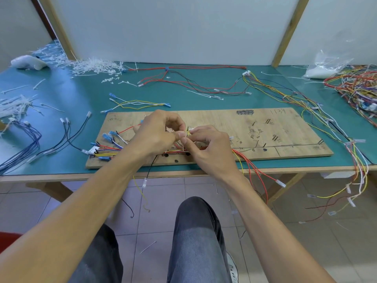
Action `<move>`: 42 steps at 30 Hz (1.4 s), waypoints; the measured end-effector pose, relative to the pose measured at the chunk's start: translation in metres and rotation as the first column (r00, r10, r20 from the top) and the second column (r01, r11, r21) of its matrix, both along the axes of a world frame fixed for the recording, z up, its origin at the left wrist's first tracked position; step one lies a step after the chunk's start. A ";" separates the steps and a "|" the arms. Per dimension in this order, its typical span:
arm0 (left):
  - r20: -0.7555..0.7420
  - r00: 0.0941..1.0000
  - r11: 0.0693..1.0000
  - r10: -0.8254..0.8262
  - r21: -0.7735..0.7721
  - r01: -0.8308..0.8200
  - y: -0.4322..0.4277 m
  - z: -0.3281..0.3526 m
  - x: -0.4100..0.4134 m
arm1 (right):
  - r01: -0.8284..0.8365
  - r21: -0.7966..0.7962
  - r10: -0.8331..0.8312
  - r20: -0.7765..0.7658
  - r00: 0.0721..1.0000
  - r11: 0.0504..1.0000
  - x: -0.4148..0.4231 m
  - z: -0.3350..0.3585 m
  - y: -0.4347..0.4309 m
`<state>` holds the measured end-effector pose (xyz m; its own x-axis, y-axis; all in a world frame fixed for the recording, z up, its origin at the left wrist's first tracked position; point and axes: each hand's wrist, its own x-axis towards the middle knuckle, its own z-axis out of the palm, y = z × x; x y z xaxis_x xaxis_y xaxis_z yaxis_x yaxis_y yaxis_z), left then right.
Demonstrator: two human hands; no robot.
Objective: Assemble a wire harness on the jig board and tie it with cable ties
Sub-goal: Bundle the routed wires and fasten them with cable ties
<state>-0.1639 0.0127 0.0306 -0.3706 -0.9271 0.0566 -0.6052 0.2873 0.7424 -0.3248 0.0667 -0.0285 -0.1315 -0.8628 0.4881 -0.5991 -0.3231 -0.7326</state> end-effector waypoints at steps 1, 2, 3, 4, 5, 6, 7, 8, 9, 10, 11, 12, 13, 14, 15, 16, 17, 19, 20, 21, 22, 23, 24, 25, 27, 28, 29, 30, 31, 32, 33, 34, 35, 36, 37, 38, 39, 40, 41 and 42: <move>0.004 1.000 1.000 0.000 -0.008 0.000 0.001 0.000 -0.001 | -0.006 0.010 0.006 0.009 1.000 1.000 0.000 0.001 0.000; 0.007 1.000 1.000 0.005 -0.016 -0.005 0.001 0.000 -0.002 | -0.011 0.017 0.011 0.007 1.000 1.000 -0.001 0.001 0.000; 0.013 1.000 1.000 0.015 -0.028 -0.014 0.002 0.000 -0.003 | -0.012 0.025 0.012 0.001 1.000 1.000 -0.001 0.001 0.000; 0.020 0.999 0.999 0.026 -0.043 -0.025 0.003 0.001 -0.004 | -0.011 0.037 0.011 -0.003 1.000 0.999 -0.002 0.001 0.000; 0.025 0.999 0.998 0.034 -0.057 -0.033 0.004 0.001 -0.004 | -0.008 0.049 0.008 -0.003 1.000 0.999 -0.002 0.001 0.000; 0.031 0.999 0.997 0.037 -0.066 -0.035 0.004 0.001 -0.005 | -0.005 0.060 0.005 -0.001 1.000 0.998 -0.003 0.001 0.000; 0.036 0.999 0.997 0.037 -0.067 -0.035 0.005 0.002 -0.005 | -0.003 0.068 0.003 0.001 1.000 0.998 -0.003 0.001 0.001; 0.041 0.999 0.998 0.036 -0.062 -0.033 0.004 0.002 -0.005 | -0.002 0.071 0.002 -0.001 1.000 0.998 -0.003 0.002 0.001; 0.045 0.998 0.998 0.031 -0.053 -0.029 0.003 0.003 -0.005 | -0.002 0.069 0.003 -0.006 1.000 0.998 -0.003 0.002 0.001; 0.049 0.999 0.999 0.021 -0.042 -0.019 0.003 0.003 -0.004 | -0.002 0.065 0.003 -0.011 1.000 0.998 -0.002 0.002 0.002; 0.052 0.999 0.999 0.010 -0.034 -0.008 0.002 0.003 -0.004 | -0.002 0.059 0.003 -0.012 1.000 0.998 -0.001 0.003 0.003; 0.054 0.999 0.999 0.003 -0.032 -0.002 0.001 0.004 -0.004 | -0.001 0.055 0.002 -0.008 1.000 0.998 -0.001 0.004 0.003; 0.057 0.998 0.999 0.003 -0.032 -0.001 0.001 0.004 -0.005 | 0.002 0.056 -0.001 -0.003 1.000 0.998 0.000 0.005 0.004; 0.058 0.998 0.999 0.005 -0.032 -0.003 0.001 0.004 -0.005 | 0.006 0.063 -0.006 0.000 1.000 0.998 0.000 0.006 0.004; 0.056 0.998 1.000 0.005 -0.029 -0.004 0.001 0.003 -0.005 | 0.007 0.074 -0.008 0.006 1.000 0.997 0.001 0.006 0.005; 0.057 0.998 1.000 0.001 -0.023 0.000 0.001 0.003 -0.006 | 0.004 0.086 -0.006 0.014 1.000 0.996 0.001 0.007 0.005; 0.061 0.998 1.000 -0.005 -0.018 0.007 0.001 0.003 -0.006 | -0.001 0.096 -0.001 0.019 1.000 0.995 0.001 0.008 0.006; 0.072 0.997 1.000 -0.017 -0.011 0.018 0.001 0.004 -0.006 | -0.009 0.101 0.008 0.009 1.000 0.995 0.000 0.008 0.007; 0.076 0.997 1.000 -0.022 -0.011 0.022 0.001 0.004 -0.007 | -0.013 0.099 0.013 -0.003 1.000 0.995 0.000 0.009 0.008; 0.080 0.997 1.000 -0.023 -0.012 0.024 0.002 0.005 -0.007 | -0.017 0.095 0.018 -0.017 1.000 0.995 -0.001 0.009 0.008; 0.082 0.996 1.000 -0.020 -0.013 0.021 0.003 0.005 -0.008 | -0.020 0.092 0.023 -0.031 0.999 0.996 -0.002 0.010 0.008; 0.083 0.996 1.000 -0.010 -0.012 0.011 0.003 0.004 -0.009 | -0.022 0.090 0.026 -0.042 0.999 0.996 -0.002 0.010 0.008; 0.084 0.996 1.000 0.004 -0.014 -0.003 0.004 0.003 -0.010 | -0.026 0.088 0.030 -0.051 0.998 0.996 -0.002 0.010 0.008; 0.084 0.996 1.000 0.020 -0.020 -0.018 0.004 0.002 -0.010 | -0.030 0.085 0.036 -0.060 0.998 0.996 -0.003 0.010 0.009; 0.034 0.998 0.998 0.056 -0.029 -0.055 0.003 0.001 -0.011 | -0.042 0.076 0.050 -0.096 0.994 0.996 -0.003 0.010 0.009; -0.011 0.997 0.997 0.075 -0.029 -0.075 0.001 0.002 -0.011 | -0.047 0.072 0.056 -0.120 0.991 0.996 -0.003 0.010 0.009; -0.049 0.994 0.995 0.093 -0.036 -0.095 0.000 0.002 -0.011 | -0.052 0.072 0.062 -0.143 0.988 0.996 -0.003 0.010 0.009; -0.071 0.992 0.992 0.107 -0.053 -0.111 -0.001 0.003 -0.013 | -0.058 0.076 0.069 -0.163 0.984 0.995 -0.003 0.010 0.009; -0.085 0.990 0.990 0.116 -0.076 -0.123 -0.001 0.003 -0.015 | -0.063 0.087 0.078 -0.180 0.981 0.994 -0.004 0.011 0.008; -0.100 0.988 0.987 0.118 -0.100 -0.128 -0.001 0.003 -0.017 | -0.067 0.103 0.087 -0.200 0.976 0.992 -0.005 0.012 0.008; -0.120 0.987 0.984 0.111 -0.123 -0.126 -0.002 0.002 -0.019 | -0.072 0.122 0.098 -0.223 0.970 0.990 -0.005 0.012 0.007; -0.143 0.985 0.983 0.097 -0.142 -0.118 -0.001 0.001 -0.020 | -0.077 0.141 0.111 -0.247 0.963 0.987 -0.005 0.013 0.006; -0.168 0.982 0.982 0.085 -0.154 -0.111 -0.001 -0.001 -0.022 | -0.083 0.157 0.123 -0.268 0.955 0.984 -0.006 0.014 0.005; -0.194 0.978 0.981 0.079 -0.159 -0.111 0.000 -0.004 -0.022 | -0.088 0.171 0.135 -0.286 0.949 0.981 -0.006 0.015 0.004; -0.223 0.972 0.980 0.080 -0.162 -0.117 0.001 -0.007 -0.022 | -0.092 0.184 0.145 -0.302 0.942 0.979 -0.006 0.016 0.004; -0.245 0.966 0.978 0.079 -0.167 -0.123 0.001 -0.009 -0.021 | -0.093 0.195 0.151 -0.314 0.937 0.977 -0.006 0.016 0.003; -0.254 0.965 0.977 0.067 -0.177 -0.114 0.001 -0.010 -0.019 | -0.090 0.202 0.153 -0.321 0.935 0.975 -0.006 0.016 0.003; -0.250 0.968 0.979 0.035 -0.185 -0.083 0.001 -0.010 -0.016 | -0.086 0.206 0.151 -0.324 0.934 0.975 -0.007 0.017 0.002; -0.232 0.973 0.983 -0.013 -0.184 -0.031 0.000 -0.008 -0.012 | -0.084 0.208 0.148 -0.319 0.936 0.975 -0.007 0.017 0.002; -0.204 0.977 0.984 -0.063 -0.176 0.026 -0.001 -0.007 -0.007 | -0.082 0.208 0.143 -0.301 0.943 0.975 -0.007 0.016 0.002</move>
<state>-0.1711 0.0117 0.0240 -0.3746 -0.8795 0.2936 -0.4264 0.4446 0.7877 -0.3315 0.0688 -0.0122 0.1046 -0.9434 0.3147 -0.7754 -0.2755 -0.5683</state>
